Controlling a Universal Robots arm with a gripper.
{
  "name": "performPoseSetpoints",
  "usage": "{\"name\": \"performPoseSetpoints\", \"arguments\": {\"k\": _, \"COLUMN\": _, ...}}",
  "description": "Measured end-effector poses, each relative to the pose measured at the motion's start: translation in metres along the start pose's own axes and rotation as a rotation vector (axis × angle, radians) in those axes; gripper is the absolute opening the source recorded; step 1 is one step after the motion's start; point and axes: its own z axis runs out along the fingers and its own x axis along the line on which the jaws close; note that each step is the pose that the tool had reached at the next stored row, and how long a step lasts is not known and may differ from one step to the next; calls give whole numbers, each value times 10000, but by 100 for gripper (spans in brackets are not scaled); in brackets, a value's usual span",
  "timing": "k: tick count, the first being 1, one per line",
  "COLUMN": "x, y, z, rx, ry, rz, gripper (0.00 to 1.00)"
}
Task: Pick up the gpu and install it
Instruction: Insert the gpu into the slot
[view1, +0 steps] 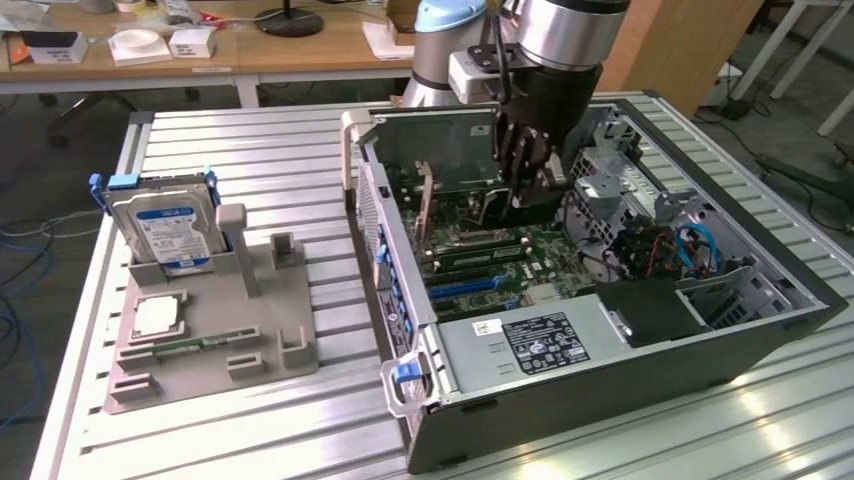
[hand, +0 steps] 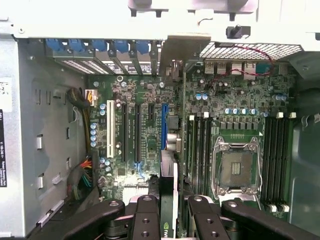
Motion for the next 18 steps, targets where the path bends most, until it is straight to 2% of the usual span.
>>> {"name": "performPoseSetpoints", "arguments": {"k": 11, "x": 6, "y": 46, "z": 106, "rx": -1, "ry": 0, "rz": 1, "gripper": 27}}
{"name": "performPoseSetpoints", "arguments": {"k": 18, "x": 9, "y": 65, "z": 211, "rx": -3, "ry": 1, "rz": 0, "gripper": 27}}
